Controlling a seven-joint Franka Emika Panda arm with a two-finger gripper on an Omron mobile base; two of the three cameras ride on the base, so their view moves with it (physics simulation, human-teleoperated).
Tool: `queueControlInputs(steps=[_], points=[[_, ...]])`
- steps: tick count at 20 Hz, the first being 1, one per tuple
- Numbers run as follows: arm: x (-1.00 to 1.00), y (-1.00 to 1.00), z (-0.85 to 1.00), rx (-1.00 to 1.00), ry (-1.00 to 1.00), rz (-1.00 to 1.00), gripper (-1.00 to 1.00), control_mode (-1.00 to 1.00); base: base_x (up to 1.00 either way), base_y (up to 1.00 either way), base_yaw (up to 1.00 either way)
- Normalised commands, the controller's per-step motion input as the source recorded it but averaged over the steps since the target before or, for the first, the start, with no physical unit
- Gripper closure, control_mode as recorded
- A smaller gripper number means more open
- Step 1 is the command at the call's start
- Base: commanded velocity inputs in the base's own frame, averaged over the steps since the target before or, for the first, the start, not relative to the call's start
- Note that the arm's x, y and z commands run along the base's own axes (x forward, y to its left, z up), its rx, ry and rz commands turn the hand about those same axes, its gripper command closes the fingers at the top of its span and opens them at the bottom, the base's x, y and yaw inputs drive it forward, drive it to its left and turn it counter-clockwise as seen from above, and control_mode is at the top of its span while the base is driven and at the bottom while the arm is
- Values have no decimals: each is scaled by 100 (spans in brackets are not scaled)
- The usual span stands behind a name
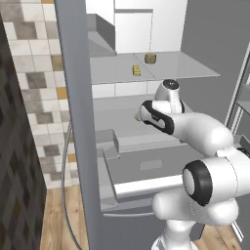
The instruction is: Pick the egg and butter from the fridge and place them by the bowl for mixing.
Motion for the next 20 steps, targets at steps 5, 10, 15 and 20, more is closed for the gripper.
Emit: queueControlInputs(steps=[5,10,15,20], points=[[22,0,-23,-1,3,0,-100,-100,0,0,0],[10,1,-30,-3,0,0,-100,-100,0,0,0],[7,1,-24,-3,-2,0,-100,-100,0,0,0],[0,2,-12,-1,-12,4,-100,-100,0,0,0]])
